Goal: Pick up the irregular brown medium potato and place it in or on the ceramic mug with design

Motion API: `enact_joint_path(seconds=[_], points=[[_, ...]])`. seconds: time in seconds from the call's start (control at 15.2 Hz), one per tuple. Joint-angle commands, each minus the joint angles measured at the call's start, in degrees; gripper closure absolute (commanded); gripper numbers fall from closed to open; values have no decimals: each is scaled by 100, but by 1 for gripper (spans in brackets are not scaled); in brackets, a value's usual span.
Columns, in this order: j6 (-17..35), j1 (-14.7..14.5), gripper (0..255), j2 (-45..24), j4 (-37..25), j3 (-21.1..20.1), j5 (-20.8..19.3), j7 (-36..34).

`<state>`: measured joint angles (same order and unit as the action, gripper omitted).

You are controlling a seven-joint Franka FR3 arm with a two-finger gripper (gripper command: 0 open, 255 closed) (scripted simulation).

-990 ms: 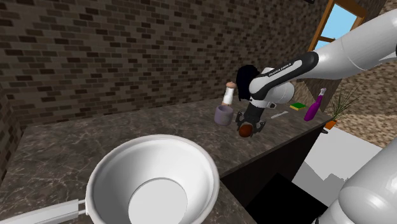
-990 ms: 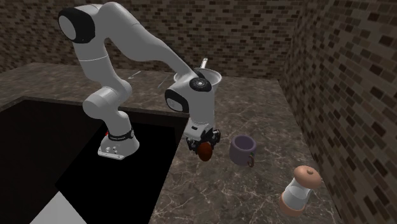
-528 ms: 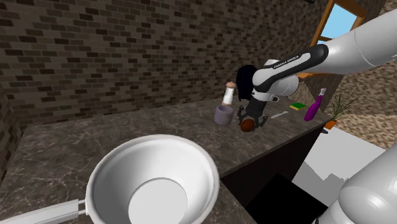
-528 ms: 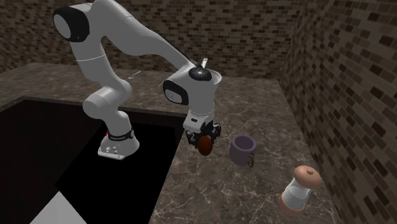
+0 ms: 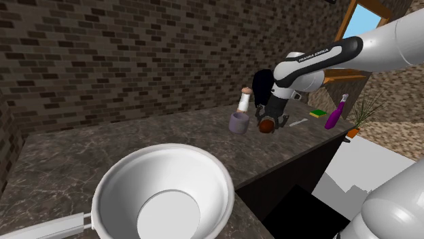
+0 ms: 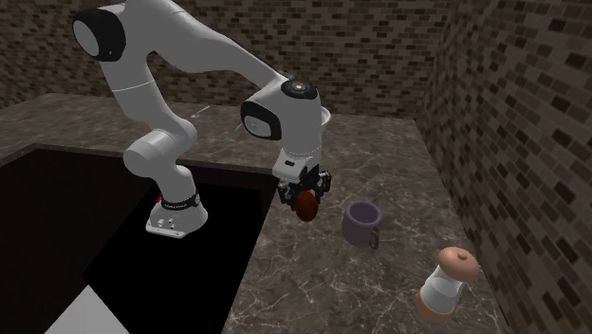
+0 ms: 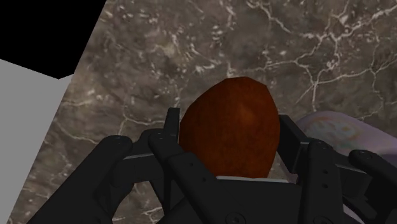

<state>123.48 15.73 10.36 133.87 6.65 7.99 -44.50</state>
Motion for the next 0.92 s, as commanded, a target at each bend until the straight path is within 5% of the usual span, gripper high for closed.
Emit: enact_joint_path(seconds=[0.0,0.86], points=[[-163,9,255,67,-95,3,-25,-21],[-1175,26,255,384,-802,-13,-126,-187]])
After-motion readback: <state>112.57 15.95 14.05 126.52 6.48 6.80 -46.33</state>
